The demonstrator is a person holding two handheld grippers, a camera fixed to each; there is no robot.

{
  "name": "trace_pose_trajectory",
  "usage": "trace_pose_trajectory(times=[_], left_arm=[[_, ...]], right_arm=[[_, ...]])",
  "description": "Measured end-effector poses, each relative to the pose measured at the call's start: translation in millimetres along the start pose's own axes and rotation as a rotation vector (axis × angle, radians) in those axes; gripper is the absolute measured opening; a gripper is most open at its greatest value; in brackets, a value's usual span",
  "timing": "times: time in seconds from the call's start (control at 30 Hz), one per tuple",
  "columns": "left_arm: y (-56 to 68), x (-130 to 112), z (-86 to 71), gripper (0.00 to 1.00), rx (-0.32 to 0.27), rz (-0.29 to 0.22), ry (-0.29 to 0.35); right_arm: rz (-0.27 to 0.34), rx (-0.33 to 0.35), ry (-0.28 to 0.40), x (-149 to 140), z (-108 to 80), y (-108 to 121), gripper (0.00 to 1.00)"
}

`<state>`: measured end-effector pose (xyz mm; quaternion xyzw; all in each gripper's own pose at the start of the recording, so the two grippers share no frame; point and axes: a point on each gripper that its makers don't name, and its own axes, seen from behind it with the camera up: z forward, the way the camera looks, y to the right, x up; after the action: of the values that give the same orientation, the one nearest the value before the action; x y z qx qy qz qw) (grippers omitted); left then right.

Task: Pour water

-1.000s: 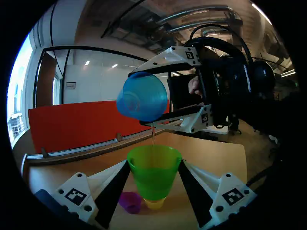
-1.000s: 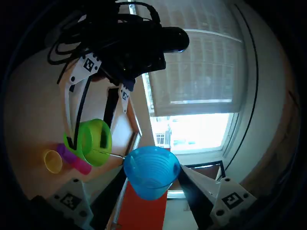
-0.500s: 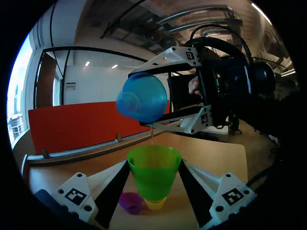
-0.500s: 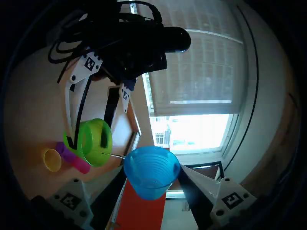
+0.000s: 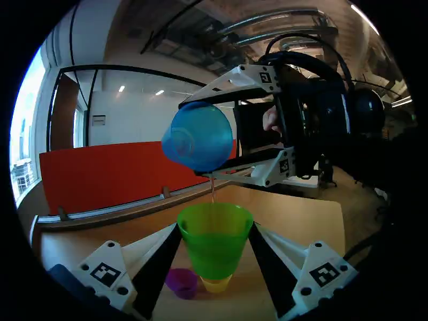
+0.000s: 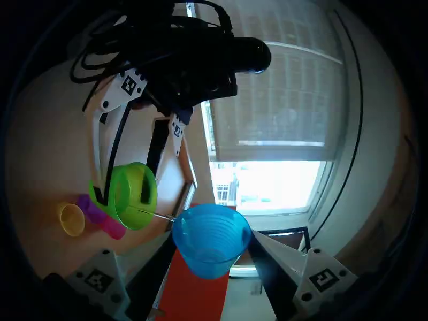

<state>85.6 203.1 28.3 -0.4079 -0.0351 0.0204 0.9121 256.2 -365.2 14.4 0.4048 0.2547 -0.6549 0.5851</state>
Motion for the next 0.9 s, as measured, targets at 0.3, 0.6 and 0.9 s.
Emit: trace_pose_trajectory(times=[0.3,0.6,0.9], left_arm=[[0.5,1.0,-0.7,0.86,-0.001,0.003,0.001],[2.1,1.2,-1.5,0.86,-0.001,0.005,0.0],[1.8,1.8,-2.5,0.86,0.001,0.006,-0.001]], right_arm=[[-0.022,-0.001,-0.004,2.5,-0.5,-0.2,0.91],[-0.035,0.0,-0.01,3.5,-1.5,-1.0,0.91],[-0.054,-0.001,-0.017,2.6,-1.9,-2.5,0.92]])
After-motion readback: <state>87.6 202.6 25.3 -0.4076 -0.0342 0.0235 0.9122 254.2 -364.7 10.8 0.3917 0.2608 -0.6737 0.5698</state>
